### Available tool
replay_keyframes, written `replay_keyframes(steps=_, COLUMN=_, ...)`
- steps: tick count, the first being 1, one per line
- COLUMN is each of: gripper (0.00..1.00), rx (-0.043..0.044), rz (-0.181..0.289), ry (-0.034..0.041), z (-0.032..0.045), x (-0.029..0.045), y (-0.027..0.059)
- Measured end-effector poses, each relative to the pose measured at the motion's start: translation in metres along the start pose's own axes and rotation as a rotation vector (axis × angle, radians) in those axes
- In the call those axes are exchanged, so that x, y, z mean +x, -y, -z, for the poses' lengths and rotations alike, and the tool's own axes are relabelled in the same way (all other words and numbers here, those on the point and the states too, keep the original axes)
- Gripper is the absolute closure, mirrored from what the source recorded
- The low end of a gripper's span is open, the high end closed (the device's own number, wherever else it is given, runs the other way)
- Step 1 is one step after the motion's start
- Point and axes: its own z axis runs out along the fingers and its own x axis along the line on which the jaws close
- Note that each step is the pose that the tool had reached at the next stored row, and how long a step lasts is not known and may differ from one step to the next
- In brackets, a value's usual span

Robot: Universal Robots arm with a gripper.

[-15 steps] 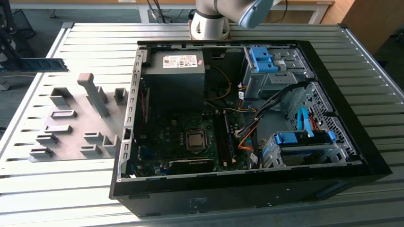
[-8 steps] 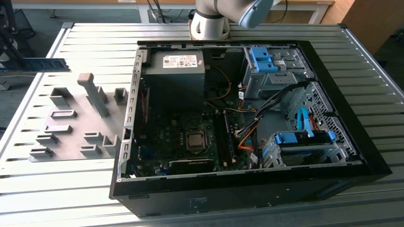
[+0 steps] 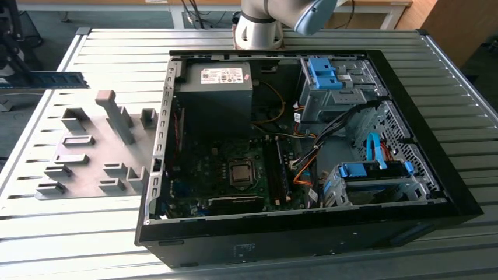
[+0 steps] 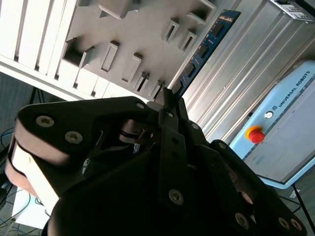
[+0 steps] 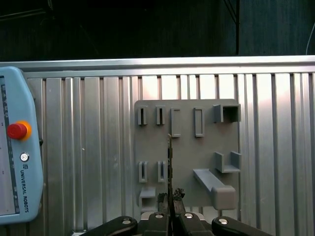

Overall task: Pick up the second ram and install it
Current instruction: 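Pick up the second ram and move it above second insertion slot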

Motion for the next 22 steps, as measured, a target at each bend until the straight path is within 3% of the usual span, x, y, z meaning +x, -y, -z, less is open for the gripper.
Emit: replay_keyframes(steps=22, gripper=0.86, rx=0.0001, rz=0.000, ry=-0.0001, z=0.0000, x=-0.0004, y=0.0108)
